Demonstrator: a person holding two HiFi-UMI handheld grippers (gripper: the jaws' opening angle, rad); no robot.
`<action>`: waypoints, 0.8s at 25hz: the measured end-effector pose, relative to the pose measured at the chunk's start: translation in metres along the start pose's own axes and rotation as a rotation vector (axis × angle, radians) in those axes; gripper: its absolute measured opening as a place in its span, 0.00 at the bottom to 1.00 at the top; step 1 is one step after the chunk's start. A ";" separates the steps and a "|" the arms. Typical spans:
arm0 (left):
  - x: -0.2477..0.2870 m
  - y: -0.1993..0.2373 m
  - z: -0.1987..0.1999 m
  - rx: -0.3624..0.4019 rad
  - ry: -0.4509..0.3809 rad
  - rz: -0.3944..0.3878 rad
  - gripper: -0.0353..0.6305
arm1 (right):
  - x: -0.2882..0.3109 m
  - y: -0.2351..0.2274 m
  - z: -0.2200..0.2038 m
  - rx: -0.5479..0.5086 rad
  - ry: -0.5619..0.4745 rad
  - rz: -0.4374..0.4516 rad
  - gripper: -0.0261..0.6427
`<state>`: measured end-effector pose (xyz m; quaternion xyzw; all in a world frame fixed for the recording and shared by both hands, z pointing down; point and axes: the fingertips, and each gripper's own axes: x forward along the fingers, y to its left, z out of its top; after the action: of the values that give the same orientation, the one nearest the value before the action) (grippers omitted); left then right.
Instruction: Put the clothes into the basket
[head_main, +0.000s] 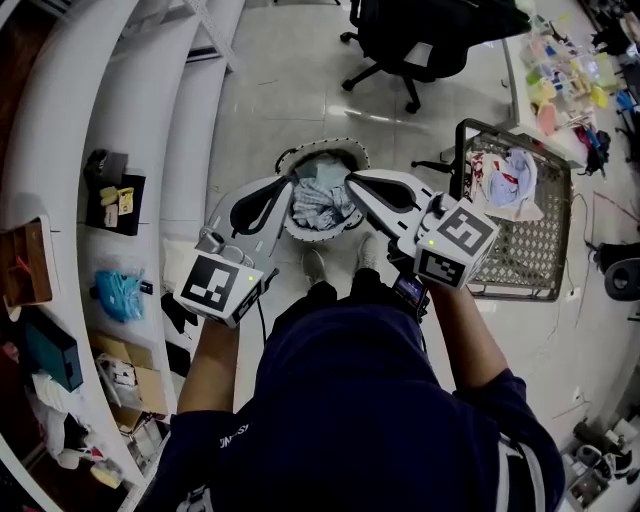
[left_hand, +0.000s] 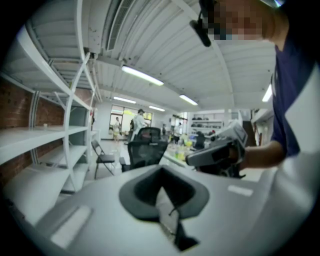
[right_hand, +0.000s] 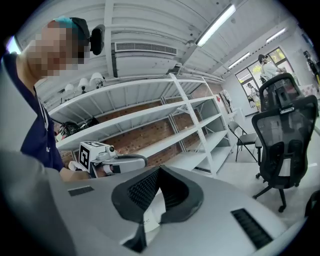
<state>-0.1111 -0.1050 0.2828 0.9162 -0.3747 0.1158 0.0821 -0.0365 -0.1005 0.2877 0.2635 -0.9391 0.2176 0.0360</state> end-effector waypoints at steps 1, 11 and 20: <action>-0.001 0.000 0.000 -0.001 -0.005 0.001 0.06 | 0.001 0.002 0.000 -0.005 0.001 0.001 0.05; -0.007 0.002 -0.005 -0.021 -0.005 0.006 0.06 | 0.005 0.009 0.000 -0.032 0.022 0.002 0.05; -0.006 -0.001 -0.006 -0.026 -0.033 -0.014 0.06 | 0.007 0.011 -0.002 -0.029 0.035 0.007 0.05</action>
<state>-0.1154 -0.0991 0.2868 0.9194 -0.3713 0.0952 0.0887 -0.0478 -0.0946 0.2862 0.2557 -0.9423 0.2087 0.0555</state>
